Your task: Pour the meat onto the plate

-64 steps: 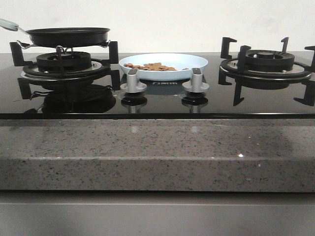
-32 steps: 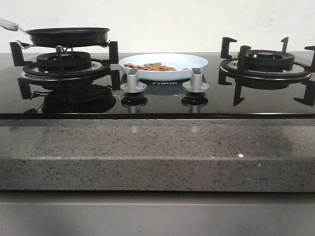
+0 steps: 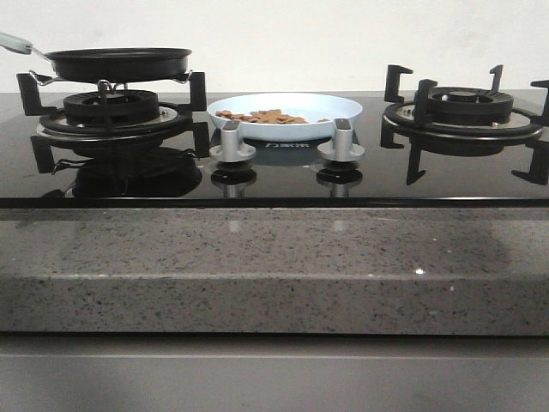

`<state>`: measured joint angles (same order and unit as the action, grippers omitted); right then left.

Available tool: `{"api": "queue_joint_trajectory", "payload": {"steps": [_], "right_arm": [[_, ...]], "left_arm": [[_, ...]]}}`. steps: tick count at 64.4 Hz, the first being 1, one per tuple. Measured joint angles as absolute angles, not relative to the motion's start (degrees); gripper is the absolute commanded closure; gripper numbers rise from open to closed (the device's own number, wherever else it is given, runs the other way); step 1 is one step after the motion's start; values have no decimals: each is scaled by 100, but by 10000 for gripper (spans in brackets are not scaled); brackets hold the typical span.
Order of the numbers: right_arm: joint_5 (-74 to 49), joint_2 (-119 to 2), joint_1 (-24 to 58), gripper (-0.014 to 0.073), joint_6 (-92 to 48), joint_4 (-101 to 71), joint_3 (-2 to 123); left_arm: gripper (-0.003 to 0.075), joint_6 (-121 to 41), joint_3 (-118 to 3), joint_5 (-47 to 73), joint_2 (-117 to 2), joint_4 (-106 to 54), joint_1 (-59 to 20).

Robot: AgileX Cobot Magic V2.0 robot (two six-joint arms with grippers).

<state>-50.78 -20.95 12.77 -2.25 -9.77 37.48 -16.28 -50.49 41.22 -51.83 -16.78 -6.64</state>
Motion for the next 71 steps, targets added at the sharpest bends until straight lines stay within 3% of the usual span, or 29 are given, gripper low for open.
{"api": "queue_joint_trajectory", "payload": {"steps": [11, 37, 71], "right_arm": [[-5100, -2095, 1277, 662, -225, -977, 3748], [-5111, -2095, 1277, 662, -225, -977, 3748], [-5119, -2095, 1277, 662, -225, -977, 3748]], "left_arm": [[741, -1646, -4618, 4005, -4521, -1516, -563], [741, -1634, -2396, 3089, -1253, -1586, 214], [741, -272, 8, 649, 20, -856, 170]]}}
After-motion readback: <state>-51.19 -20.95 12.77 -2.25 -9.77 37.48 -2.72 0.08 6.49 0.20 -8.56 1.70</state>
